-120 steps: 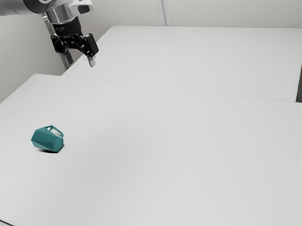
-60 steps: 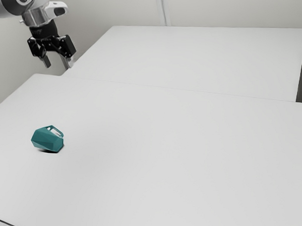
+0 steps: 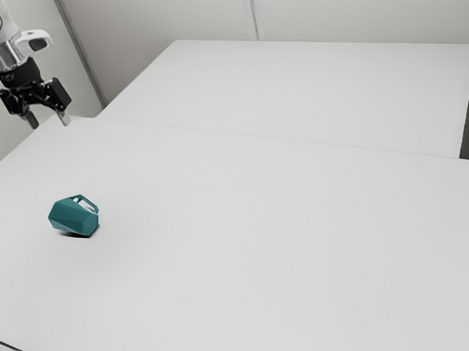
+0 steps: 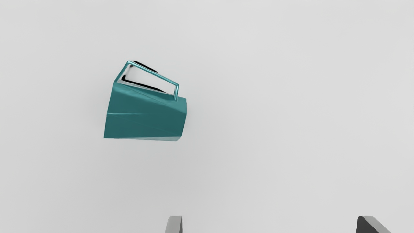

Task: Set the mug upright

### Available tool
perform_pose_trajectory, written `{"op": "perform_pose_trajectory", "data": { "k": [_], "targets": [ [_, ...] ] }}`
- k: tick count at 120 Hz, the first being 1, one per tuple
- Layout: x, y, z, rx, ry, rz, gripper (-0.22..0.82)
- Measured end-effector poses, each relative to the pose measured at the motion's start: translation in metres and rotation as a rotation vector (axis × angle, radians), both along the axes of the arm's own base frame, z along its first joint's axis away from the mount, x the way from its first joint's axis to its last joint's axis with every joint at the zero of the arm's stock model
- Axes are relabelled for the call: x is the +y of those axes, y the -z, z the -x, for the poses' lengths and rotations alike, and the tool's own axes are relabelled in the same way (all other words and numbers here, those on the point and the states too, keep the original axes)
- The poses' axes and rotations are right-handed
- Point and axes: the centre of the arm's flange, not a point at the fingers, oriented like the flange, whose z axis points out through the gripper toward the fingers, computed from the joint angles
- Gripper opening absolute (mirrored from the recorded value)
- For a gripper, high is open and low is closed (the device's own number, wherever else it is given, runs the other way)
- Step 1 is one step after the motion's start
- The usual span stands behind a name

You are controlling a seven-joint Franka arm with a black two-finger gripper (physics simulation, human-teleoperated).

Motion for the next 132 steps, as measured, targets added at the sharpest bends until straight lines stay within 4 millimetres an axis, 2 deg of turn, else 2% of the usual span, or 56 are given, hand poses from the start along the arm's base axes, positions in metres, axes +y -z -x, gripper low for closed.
{"op": "perform_pose_trajectory", "data": {
  "k": [11,28,45,67,132],
  "targets": [
    [0.024,0.005,0.009,-0.041,0.017,0.027,0.59],
    [0.053,0.024,0.024,-0.099,0.054,0.070,0.59],
    [0.074,0.049,0.036,-0.149,0.102,0.106,0.59],
    [0.107,0.084,0.061,-0.216,0.135,0.150,0.59],
    [0.185,0.151,0.132,-0.406,0.196,0.226,0.59]
  ]
}}
